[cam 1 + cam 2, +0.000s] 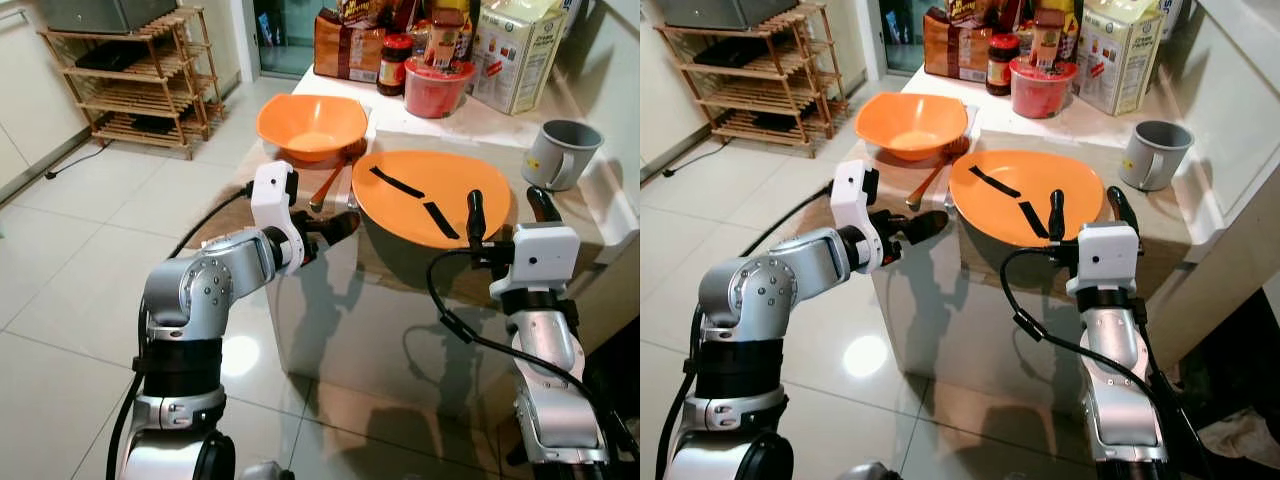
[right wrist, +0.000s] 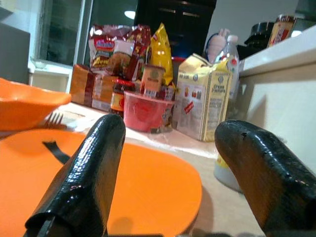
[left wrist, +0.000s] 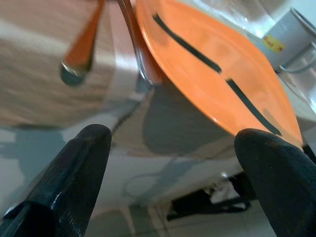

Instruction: Setting the table

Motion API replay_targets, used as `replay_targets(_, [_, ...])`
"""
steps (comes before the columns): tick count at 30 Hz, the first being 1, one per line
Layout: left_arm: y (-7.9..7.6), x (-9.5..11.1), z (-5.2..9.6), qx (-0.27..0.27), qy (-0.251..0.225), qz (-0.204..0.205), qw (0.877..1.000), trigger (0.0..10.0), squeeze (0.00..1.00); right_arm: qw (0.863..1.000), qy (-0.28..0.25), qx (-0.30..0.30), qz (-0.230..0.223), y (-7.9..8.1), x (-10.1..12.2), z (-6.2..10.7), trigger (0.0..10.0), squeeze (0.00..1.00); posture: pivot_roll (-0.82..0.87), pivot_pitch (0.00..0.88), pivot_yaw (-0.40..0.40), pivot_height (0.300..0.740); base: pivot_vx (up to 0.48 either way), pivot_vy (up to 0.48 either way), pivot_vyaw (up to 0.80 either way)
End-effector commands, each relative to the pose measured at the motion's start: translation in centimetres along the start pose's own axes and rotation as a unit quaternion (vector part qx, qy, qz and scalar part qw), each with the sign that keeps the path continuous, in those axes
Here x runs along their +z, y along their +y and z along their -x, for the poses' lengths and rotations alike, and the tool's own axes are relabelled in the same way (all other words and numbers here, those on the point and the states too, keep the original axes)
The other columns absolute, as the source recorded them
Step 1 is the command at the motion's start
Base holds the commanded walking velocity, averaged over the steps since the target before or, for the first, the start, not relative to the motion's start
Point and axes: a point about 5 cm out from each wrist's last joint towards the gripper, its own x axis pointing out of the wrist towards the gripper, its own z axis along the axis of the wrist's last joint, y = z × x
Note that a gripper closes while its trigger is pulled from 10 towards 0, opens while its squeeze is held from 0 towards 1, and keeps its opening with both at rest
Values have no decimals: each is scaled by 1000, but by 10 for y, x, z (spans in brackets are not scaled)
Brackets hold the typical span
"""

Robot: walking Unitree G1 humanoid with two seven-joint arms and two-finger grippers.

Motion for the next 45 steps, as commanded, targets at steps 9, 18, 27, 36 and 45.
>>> replay_targets(9, [-12,-4,-11,-38,16,77,996,10000,0,1000,12,-8,-6,-1,-4,2,10000,0,-28,0,47,723,0,0,0])
replay_targets(18, [-22,-9,-32,-47,19,82,995,10000,0,1000,8,-7,-3,-2,-2,1,10000,0,-60,0,50,723,0,0,0])
replay_targets(27, [-26,-11,-44,-46,14,69,996,10000,0,1000,10,-12,0,-5,-1,5,10000,0,-75,0,56,723,0,0,0])
replay_targets(36, [-30,-12,-51,-53,8,62,997,10000,0,1000,14,-13,0,-3,-1,8,10000,0,-73,0,58,723,0,0,0])
replay_targets(45, [-36,-10,-55,-64,-2,56,996,10000,0,1000,15,-12,-2,-1,-1,9,10000,0,-76,0,61,723,0,0,0])
